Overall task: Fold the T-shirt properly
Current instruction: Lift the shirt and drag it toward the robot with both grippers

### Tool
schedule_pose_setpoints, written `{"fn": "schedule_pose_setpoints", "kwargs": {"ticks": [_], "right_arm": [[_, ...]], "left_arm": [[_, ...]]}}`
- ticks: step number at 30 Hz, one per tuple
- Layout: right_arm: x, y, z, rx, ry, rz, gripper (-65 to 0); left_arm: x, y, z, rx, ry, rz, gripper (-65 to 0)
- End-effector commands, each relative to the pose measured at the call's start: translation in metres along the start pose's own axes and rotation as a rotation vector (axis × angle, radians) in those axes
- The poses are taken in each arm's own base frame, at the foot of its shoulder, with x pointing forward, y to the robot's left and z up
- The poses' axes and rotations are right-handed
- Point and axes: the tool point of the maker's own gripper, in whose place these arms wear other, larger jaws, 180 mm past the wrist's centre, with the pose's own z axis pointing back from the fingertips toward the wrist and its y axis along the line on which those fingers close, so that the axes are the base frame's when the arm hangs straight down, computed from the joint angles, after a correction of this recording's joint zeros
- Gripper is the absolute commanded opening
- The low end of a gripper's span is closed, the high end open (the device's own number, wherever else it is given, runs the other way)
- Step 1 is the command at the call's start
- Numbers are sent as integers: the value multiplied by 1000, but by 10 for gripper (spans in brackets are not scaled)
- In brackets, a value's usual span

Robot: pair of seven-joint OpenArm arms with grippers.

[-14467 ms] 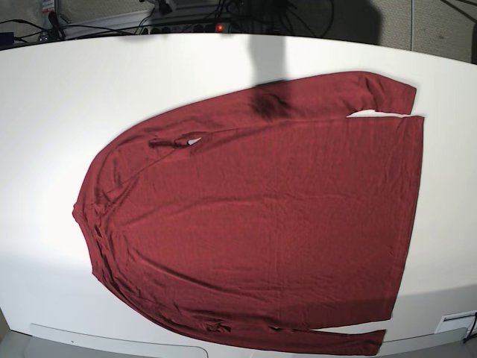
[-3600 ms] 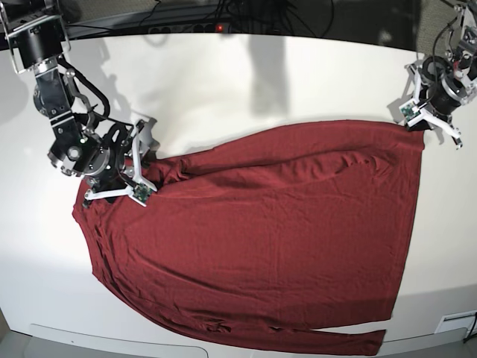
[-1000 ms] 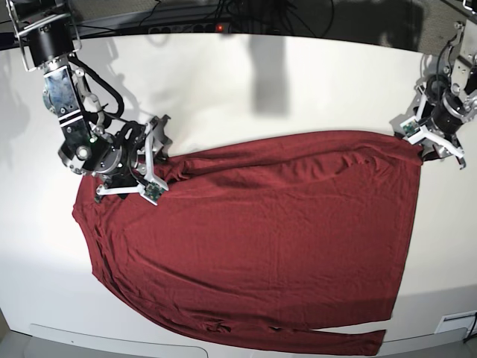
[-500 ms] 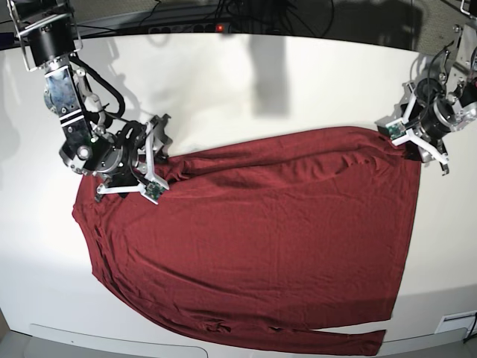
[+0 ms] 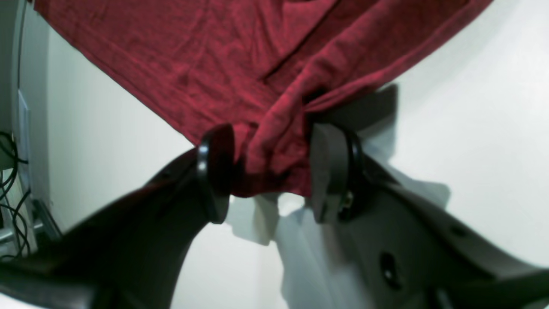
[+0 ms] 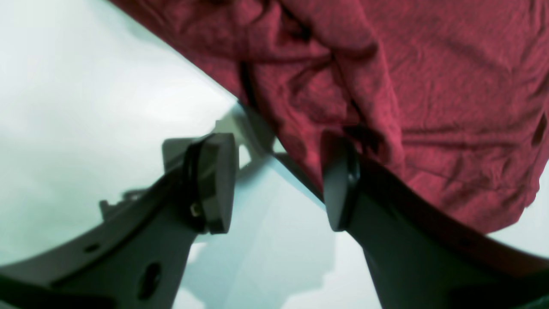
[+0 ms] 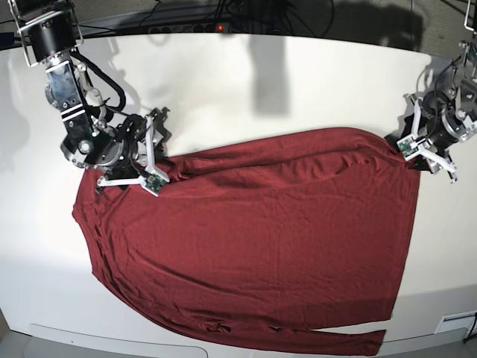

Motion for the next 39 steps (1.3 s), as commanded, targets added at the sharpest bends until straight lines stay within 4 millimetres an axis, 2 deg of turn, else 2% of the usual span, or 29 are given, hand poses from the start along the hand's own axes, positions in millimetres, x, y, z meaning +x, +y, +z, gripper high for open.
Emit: {"fn": "schedule_pose_setpoints", "kwargs": {"ticks": [1, 4, 5, 6, 8, 9, 19, 27, 35, 39], "right_arm": [[9, -12, 7, -28, -31, 3, -338], [9, -13, 7, -29, -31, 4, -338], [9, -13, 7, -29, -31, 3, -338], [9, -13, 7, -29, -31, 3, -338], [9, -13, 7, -29, -31, 3, -338], [9, -13, 7, -29, -30, 3, -338], [-7, -10, 6, -22, 47, 5, -338], [-26, 10, 2, 14, 83, 4, -338], [-31, -16, 6, -94, 80, 95, -338], [-45, -26, 5, -120, 118, 120, -338]], "left_arm": [[-16, -1, 3, -18, 65, -22, -370], [-19, -4, 2, -24, 72, -18, -382], [-20, -4, 2, -26, 75, -16, -412], [-21, -5, 2, -26, 79, -16, -461], [-23, -5, 2, -27, 89, -16, -604], [-24, -6, 2, -29, 95, -15, -650], [-33, -12, 3, -47, 149, 110, -650], [-25, -13, 2, -53, 106, 156, -650], [-25, -13, 2, -53, 107, 156, -650], [-26, -13, 2, -53, 107, 156, -650]]}}
